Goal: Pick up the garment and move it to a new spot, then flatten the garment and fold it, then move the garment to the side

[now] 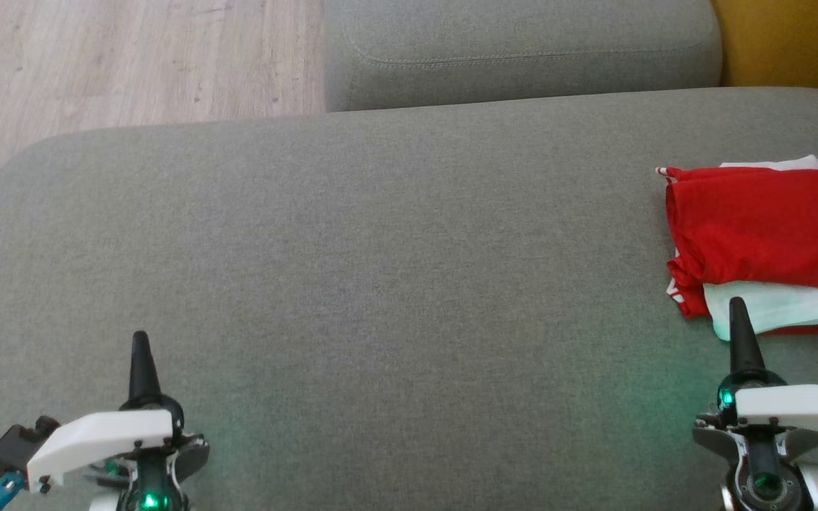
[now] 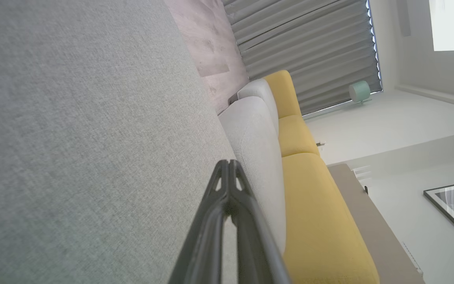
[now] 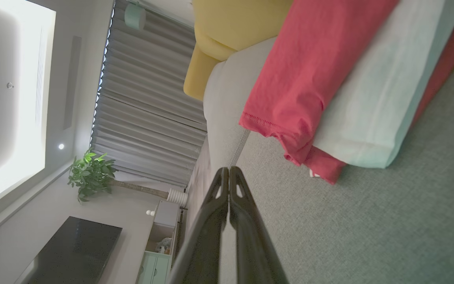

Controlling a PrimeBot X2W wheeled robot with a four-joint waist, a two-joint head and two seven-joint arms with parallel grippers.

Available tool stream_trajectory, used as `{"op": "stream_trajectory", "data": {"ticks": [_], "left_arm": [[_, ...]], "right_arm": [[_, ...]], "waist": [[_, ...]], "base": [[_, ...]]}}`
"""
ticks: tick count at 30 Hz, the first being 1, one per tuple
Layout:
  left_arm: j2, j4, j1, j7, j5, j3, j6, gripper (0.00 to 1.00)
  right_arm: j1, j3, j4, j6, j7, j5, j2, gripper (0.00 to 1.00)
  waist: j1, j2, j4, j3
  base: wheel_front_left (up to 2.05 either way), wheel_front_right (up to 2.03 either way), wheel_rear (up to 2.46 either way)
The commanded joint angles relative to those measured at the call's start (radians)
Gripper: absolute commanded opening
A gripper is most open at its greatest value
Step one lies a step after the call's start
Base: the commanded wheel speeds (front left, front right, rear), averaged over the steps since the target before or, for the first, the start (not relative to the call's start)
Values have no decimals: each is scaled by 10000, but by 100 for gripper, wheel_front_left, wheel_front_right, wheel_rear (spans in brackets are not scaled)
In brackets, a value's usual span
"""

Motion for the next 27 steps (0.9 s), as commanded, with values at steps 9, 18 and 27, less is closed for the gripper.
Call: {"op": "stream_trajectory", "data": {"ticks": [9,18,27], "left_arm": [[65,-420,-251,334,-944,475,-141,0],[71,-480,-235,630,-1877,658,-175,0],[76,-528,-223,866,-2623,805,-202,0]], "right_arm": [[-593,-19,-281,-6,304,1145,-170,0],[-626,-157,-255,-6,600,2243,-167,0],[-653,-270,-234,-7,839,3119,-163,0]], "waist": [[0,-1,-28,-61],[0,-1,-60,-128],[0,-1,-85,-182]], "base": [[0,0,0],[0,0,0],[0,0,0]]}}
